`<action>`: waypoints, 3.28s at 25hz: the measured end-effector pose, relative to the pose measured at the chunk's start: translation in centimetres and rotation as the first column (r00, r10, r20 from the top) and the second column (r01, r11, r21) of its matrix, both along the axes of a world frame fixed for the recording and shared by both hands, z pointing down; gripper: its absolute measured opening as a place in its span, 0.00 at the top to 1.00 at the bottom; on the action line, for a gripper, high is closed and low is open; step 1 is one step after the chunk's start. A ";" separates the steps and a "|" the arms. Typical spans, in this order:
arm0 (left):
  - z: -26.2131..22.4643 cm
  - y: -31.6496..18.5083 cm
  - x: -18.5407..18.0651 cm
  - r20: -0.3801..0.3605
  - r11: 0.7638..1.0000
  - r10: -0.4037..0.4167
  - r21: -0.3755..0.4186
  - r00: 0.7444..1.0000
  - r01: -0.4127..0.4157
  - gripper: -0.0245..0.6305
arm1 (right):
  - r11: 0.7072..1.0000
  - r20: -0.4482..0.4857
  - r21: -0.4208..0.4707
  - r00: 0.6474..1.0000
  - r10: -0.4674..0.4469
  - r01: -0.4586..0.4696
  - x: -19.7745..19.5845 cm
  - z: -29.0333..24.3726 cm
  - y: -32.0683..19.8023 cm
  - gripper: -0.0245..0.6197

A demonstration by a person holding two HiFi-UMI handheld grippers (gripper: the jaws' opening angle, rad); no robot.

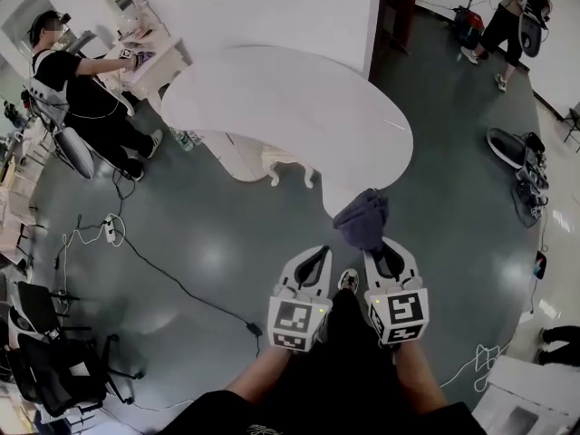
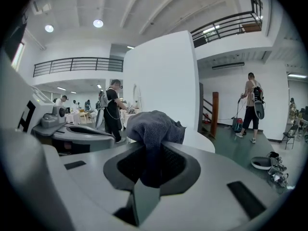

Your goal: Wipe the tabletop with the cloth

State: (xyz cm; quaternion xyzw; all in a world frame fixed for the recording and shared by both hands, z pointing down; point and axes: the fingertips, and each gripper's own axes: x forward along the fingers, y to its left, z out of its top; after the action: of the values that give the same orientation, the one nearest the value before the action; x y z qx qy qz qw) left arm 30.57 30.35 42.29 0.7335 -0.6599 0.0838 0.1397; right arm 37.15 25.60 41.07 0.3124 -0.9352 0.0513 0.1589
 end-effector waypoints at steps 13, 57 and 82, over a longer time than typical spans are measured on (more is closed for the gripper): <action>3.6 -12.5 -1.5 0.005 0.984 -0.011 -0.176 1.000 0.012 0.95 | 0.977 -0.067 -0.200 0.994 -0.091 0.076 -2.6 7.9 -13.1 0.87; 11.7 -22.3 -21.1 -0.072 0.946 0.014 -0.323 0.997 -0.036 0.95 | 0.909 -0.392 -0.417 0.907 -0.153 -0.027 -21.0 23.9 -23.2 0.87; 13.6 -27.6 -39.1 0.006 0.891 -0.122 -0.439 0.993 0.112 0.95 | 0.881 -0.322 -0.473 0.926 -0.199 0.025 -37.3 23.1 -25.9 0.87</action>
State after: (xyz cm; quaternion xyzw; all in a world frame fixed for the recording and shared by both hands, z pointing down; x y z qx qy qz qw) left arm -8.51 2.77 55.91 0.6429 -0.6656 0.2139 0.3130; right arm -0.16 -0.30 64.13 0.2145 -0.8674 0.2039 0.4000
